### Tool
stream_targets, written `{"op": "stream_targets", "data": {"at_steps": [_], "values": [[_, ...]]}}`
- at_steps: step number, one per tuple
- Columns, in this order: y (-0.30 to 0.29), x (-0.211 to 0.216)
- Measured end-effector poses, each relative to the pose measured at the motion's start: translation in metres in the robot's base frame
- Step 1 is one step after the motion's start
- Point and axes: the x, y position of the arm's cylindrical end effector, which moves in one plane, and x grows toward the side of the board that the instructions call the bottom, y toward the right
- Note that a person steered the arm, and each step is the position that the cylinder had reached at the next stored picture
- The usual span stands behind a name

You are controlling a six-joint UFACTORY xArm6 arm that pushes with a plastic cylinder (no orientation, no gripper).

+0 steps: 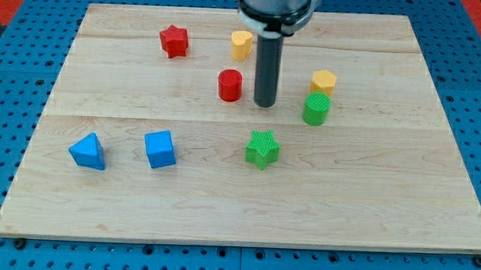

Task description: Place the green circle parallel to the green star

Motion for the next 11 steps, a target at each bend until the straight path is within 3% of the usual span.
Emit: {"op": "stream_targets", "data": {"at_steps": [1, 2, 3, 6, 8, 9, 10, 11], "values": [[0.060, -0.022], [0.084, -0.008], [0.066, 0.032], [-0.037, 0.030], [0.105, 0.039], [0.112, 0.034], [0.063, -0.002], [0.055, 0.046]]}}
